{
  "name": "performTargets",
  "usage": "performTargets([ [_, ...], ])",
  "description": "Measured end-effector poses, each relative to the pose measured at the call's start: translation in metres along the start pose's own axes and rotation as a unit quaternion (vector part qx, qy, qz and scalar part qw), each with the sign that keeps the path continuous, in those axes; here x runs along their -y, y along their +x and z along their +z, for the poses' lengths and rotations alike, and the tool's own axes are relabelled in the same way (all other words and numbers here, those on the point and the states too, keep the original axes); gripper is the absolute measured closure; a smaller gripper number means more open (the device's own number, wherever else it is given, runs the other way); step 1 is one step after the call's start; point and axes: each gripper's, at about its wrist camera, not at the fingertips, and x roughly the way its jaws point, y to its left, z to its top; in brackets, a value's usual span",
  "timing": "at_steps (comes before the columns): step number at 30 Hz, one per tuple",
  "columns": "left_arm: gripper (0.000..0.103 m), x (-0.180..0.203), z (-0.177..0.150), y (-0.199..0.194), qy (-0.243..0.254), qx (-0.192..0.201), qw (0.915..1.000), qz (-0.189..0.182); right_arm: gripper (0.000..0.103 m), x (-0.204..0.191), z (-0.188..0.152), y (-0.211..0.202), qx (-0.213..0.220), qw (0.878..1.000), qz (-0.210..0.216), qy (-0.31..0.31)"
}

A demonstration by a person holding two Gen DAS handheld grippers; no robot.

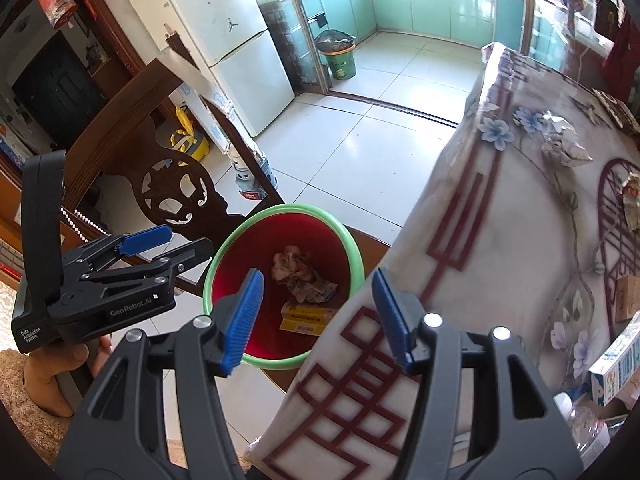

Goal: Collect trash
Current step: 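Move both tools back over the table toward the remaining trash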

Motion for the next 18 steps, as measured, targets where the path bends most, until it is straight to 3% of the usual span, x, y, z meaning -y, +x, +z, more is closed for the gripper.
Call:
performTargets([
  [9, 0.038, 0.059, 0.007, 0.000, 0.047, 0.005, 0.9984, -0.030, 0.044, 0.055, -0.021, -0.033, 0.019, 0.998, -0.041, 0.047],
  [18, 0.036, 0.141, 0.009, 0.000, 0.081, 0.011, 0.9951, -0.055, 0.040, 0.166, -0.039, -0.099, 0.051, 0.986, -0.123, 0.100],
])
